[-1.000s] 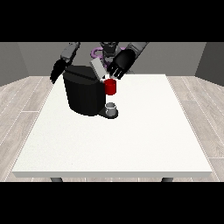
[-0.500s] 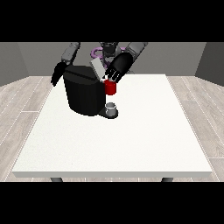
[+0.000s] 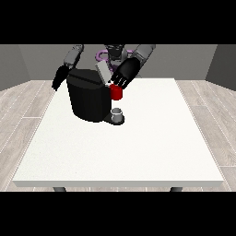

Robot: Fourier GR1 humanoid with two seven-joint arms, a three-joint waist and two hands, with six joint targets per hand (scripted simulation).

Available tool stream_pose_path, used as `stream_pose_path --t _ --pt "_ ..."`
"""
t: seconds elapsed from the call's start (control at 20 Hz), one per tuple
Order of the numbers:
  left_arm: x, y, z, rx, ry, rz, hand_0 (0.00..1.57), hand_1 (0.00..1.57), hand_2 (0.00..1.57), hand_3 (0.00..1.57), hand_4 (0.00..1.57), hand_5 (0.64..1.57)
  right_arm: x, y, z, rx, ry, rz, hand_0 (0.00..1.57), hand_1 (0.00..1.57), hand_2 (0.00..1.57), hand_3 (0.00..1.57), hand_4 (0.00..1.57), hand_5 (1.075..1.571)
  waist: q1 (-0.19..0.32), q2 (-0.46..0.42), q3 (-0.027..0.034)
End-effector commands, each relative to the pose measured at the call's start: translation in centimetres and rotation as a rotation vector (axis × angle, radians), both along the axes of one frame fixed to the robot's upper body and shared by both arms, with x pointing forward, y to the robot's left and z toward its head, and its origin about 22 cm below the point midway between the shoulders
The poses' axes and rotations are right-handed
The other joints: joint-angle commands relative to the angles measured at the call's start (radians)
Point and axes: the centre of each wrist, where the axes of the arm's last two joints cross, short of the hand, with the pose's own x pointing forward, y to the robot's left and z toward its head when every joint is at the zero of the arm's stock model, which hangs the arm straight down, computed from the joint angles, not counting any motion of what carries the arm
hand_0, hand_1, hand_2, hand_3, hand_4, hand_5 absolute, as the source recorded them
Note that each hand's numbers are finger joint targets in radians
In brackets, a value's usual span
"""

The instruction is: Insert the coffee pod into the coffee machine and close the lid

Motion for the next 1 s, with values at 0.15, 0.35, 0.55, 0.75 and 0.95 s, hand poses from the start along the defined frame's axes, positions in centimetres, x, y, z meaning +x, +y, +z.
stream_pose_path --t 0.15,0.35,0.55,0.75,0.95 --pt "-0.1 0.0 2.0 0.010 -0.035 -0.020 1.21 1.21 1.24 1.20 0.35 1.571 0.7 -0.7 0.8 0.001 -0.003 -0.009 0.00 0.00 0.00 0.00 0.00 1.571 0.011 0.014 0.0017" --pt "0.1 -1.8 0.4 0.006 -0.069 -0.018 1.19 1.19 1.21 1.17 0.36 1.571 1.0 -1.6 0.7 -0.009 0.001 -0.016 0.00 0.00 0.00 0.00 0.00 1.571 0.020 0.013 0.0018" --pt "-0.1 0.1 1.7 0.067 -0.097 0.048 1.23 1.23 1.24 1.16 0.00 1.571 0.5 -0.2 1.1 -0.017 -0.029 0.029 0.00 0.00 0.00 0.00 0.00 1.571 -0.025 0.019 0.0017" --pt "0.0 -1.1 -0.8 0.146 -0.114 0.022 1.21 1.21 1.22 1.09 0.00 1.571 0.3 -0.3 0.6 0.011 -0.014 0.008 0.00 0.00 0.00 0.00 0.00 1.571 -0.019 0.019 0.0018" --pt "-0.1 2.0 0.8 0.138 -0.119 0.069 1.17 1.17 1.17 1.02 0.00 1.571 -0.2 2.5 1.8 -0.006 -0.018 0.036 0.00 0.00 0.00 0.00 0.00 1.571 -0.055 0.031 0.0012"
